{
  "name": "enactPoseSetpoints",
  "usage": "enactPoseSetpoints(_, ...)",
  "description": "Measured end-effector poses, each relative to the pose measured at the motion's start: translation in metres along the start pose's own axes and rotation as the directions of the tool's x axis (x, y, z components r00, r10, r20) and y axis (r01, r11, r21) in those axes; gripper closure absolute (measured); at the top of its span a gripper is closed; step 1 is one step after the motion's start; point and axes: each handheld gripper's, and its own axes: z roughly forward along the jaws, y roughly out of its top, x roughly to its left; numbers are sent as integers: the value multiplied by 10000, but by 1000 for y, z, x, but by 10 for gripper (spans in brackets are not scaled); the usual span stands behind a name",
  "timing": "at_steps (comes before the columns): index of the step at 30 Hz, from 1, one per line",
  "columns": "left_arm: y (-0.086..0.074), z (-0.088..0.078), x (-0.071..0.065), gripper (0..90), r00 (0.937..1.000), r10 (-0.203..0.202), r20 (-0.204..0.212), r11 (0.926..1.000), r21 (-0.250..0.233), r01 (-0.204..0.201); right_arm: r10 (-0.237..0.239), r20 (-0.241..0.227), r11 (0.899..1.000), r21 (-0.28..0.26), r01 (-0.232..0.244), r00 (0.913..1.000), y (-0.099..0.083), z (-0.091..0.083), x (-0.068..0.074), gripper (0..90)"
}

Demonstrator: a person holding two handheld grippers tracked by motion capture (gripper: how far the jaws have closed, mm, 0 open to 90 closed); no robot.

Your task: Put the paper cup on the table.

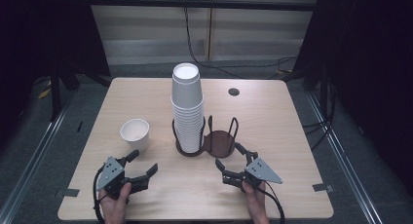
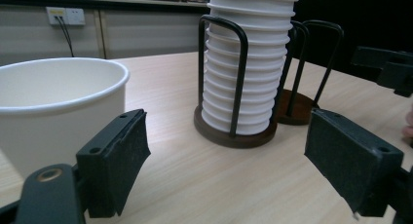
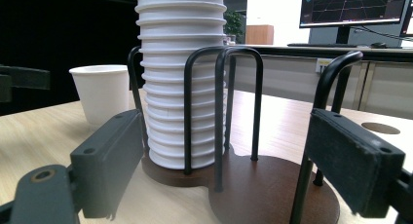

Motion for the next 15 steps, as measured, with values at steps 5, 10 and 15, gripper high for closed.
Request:
enactPoseSetpoints(5, -6, 16, -20, 157, 9991, 276, 307, 9983, -531, -259, 1, -3, 10000, -2, -1, 10000, 0, 0, 0, 135)
enactPoseSetpoints(10, -12, 24, -30, 156, 9982, 512, 321, 9965, -676, -489, -7, 30, 10000, -12, 7, 10000, 0, 0, 0, 135)
enactPoseSetpoints(15, -15, 19, -33, 156, 9953, 849, 457, 9881, -1327, -782, -13, 26, 10000, -14, 13, 10000, 0, 0, 0, 135)
